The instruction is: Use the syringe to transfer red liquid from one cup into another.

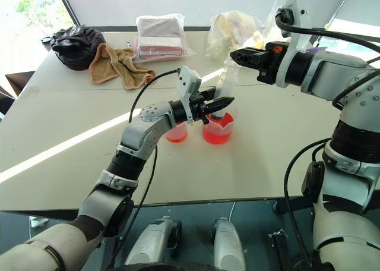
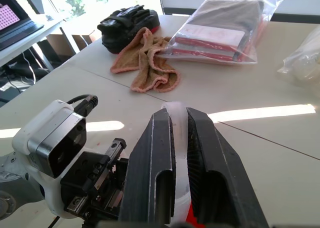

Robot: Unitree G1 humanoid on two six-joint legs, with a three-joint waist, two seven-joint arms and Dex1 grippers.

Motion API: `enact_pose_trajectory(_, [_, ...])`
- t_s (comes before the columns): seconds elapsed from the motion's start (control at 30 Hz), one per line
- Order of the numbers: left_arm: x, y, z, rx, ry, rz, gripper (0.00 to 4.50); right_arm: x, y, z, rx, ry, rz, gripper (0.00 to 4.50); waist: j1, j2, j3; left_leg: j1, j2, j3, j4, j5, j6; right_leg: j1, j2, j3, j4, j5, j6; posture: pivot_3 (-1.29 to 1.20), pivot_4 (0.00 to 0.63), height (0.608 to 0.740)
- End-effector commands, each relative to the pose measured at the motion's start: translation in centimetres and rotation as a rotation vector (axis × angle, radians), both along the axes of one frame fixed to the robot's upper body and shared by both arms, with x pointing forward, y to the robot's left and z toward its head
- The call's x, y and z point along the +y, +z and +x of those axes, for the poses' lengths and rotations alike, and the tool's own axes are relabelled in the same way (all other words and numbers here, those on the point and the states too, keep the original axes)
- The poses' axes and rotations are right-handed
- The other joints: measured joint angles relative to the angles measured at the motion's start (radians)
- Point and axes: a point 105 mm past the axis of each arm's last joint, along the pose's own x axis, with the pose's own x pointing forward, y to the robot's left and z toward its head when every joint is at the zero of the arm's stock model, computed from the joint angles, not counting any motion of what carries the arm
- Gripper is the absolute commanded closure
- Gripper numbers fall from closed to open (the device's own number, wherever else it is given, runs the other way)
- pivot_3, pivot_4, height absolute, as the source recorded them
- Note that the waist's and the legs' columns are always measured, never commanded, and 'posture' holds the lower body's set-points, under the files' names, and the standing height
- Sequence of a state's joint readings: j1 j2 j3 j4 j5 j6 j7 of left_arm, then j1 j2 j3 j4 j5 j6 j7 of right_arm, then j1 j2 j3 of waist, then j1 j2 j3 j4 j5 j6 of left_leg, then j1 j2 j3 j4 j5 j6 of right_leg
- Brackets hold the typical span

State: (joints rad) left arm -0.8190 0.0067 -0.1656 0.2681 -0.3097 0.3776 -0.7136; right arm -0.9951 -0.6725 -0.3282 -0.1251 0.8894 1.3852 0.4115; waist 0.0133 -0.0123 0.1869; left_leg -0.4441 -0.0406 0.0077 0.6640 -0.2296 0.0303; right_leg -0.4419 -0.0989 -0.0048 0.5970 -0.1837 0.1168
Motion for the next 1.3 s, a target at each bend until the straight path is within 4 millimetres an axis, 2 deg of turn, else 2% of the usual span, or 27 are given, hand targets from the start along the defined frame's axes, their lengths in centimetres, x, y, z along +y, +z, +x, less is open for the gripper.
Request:
enact_pose_trajectory(0.03, [-0.7, -0.1, -0.5, 0.000, -0.026, 0.017, 3.07, -0.1, 3.3, -1.6, -0.150, 0.028, 0.040, 2.72, 0.001, 0.000, 0.000, 0.000, 0.000, 0.000, 0.000, 0.000, 0.000, 0.000, 0.000, 0.000, 0.000, 0.000, 0.000, 0.00, 0.150, 0.740])
enact_pose_trajectory(0.07, [-0.6, 0.0, -0.4, -0.003, -0.023, 0.013, 3.07, -0.1, 3.2, -1.5, -0.147, 0.020, 0.034, 2.40, 0.001, 0.000, 0.000, 0.000, 0.000, 0.000, 0.000, 0.000, 0.000, 0.000, 0.000, 0.000, 0.000, 0.000, 0.000, 0.00, 0.150, 0.740])
enact_pose_trajectory(0.17, [-0.4, 0.7, -0.2, -0.015, -0.016, -0.003, 3.07, -0.3, 3.1, -1.5, -0.141, 0.008, 0.027, 0.93, -0.001, 0.000, 0.000, 0.000, 0.000, 0.000, 0.000, 0.000, 0.000, 0.000, 0.000, 0.000, 0.000, 0.000, 0.000, 0.00, 0.150, 0.740])
enact_pose_trajectory(0.4, [0.0, 3.1, 0.2, -0.044, 0.009, -0.077, 3.07, -2.2, 3.6, -1.7, -0.150, -0.034, 0.054, 0.93, 0.001, 0.000, 0.000, 0.000, 0.000, 0.000, 0.000, 0.000, 0.001, 0.000, 0.000, 0.000, -0.001, 0.000, 0.000, 0.00, 0.150, 0.740])
enact_pose_trajectory(0.6, [0.7, 8.3, -0.1, -0.063, 0.000, -0.241, 3.07, -3.6, 4.1, -2.2, -0.160, -0.052, 0.104, 0.93, 0.000, 0.000, 0.000, -0.001, 0.000, 0.000, 0.000, 0.000, 0.001, 0.000, 0.000, 0.000, -0.001, 0.000, 0.000, 0.00, 0.150, 0.740])
enact_pose_trajectory(0.77, [2.6, 12.9, -0.5, -0.047, 0.005, -0.400, 3.07, -3.5, 3.6, -1.9, -0.149, -0.056, 0.112, 0.93, -0.001, 0.000, 0.000, -0.001, 0.000, 0.000, 0.000, -0.001, 0.001, 0.000, 0.001, 0.000, -0.001, 0.000, 0.000, 0.00, 0.150, 0.740])
enact_pose_trajectory(0.83, [3.5, 13.9, -0.5, -0.060, 0.028, -0.419, 3.07, -3.3, 3.5, -1.9, -0.145, -0.048, 0.116, 0.93, -0.002, 0.000, 0.000, -0.001, 0.000, 0.000, 0.000, -0.001, 0.001, 0.000, 0.001, 0.000, -0.001, 0.000, 0.001, 0.00, 0.150, 0.740])
enact_pose_trajectory(0.93, [4.8, 14.4, -0.7, -0.108, 0.066, -0.396, 3.07, -2.8, 3.4, -1.9, -0.141, -0.030, 0.120, 0.93, -0.002, 0.000, 0.000, 0.000, 0.000, 0.000, 0.000, -0.001, 0.001, 0.000, 0.002, 0.000, 0.000, 0.000, 0.001, 0.00, 0.150, 0.740])
enact_pose_trajectory(1.0, [6.6, 14.0, -0.9, -0.165, 0.121, -0.344, 3.07, -2.1, 3.3, -2.0, -0.135, 0.003, 0.120, 0.93, -0.003, 0.000, 0.000, 0.000, 0.000, 0.000, 0.000, 0.000, 0.001, 0.000, 0.002, 0.000, 0.000, 0.000, 0.001, 0.00, 0.150, 0.740])
enact_pose_trajectory(1.13, [8.9, 12.4, -1.0, -0.229, 0.214, -0.252, 3.07, -0.6, 3.0, -2.0, -0.122, 0.064, 0.106, 0.93, -0.003, 0.001, 0.000, 0.000, 0.000, 0.001, 0.000, 0.000, 0.001, 0.000, 0.002, 0.000, 0.000, 0.000, 0.001, 0.00, 0.150, 0.740])
enact_pose_trajectory(1.3, [10.2, 9.7, -1.5, -0.205, 0.247, -0.218, 3.07, 0.5, 2.8, -2.0, -0.111, 0.111, 0.089, 0.93, 0.001, 0.000, 0.000, 0.000, 0.000, 0.001, 0.000, -0.001, 0.001, 0.001, 0.001, 0.000, -0.001, 0.000, 0.000, 0.00, 0.150, 0.740])
